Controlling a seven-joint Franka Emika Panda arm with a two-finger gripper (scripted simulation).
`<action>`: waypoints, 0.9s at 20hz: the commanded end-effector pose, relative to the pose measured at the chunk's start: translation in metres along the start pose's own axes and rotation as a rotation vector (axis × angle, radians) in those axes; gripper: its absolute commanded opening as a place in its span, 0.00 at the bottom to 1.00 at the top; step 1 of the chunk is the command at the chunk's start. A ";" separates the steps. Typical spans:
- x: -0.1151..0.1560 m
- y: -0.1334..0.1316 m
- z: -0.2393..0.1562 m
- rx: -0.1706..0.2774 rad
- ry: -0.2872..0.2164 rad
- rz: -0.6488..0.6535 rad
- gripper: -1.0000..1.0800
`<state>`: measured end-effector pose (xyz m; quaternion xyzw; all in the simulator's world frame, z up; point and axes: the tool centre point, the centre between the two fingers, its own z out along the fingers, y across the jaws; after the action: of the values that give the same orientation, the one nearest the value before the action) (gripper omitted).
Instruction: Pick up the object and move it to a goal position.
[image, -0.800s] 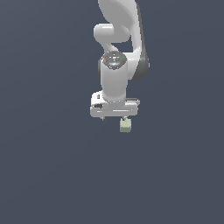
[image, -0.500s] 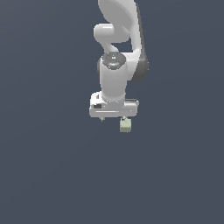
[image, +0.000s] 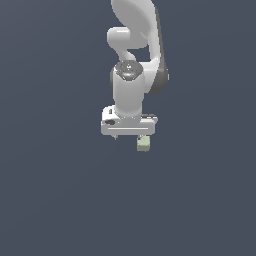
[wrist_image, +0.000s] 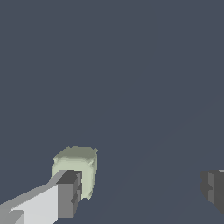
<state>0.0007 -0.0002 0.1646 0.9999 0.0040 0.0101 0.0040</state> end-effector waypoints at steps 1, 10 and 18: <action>-0.002 -0.004 0.004 0.000 -0.001 0.002 0.96; -0.028 -0.049 0.044 0.005 -0.012 0.036 0.96; -0.051 -0.079 0.071 0.007 -0.020 0.061 0.96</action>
<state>-0.0469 0.0742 0.0949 0.9997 -0.0240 0.0002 0.0002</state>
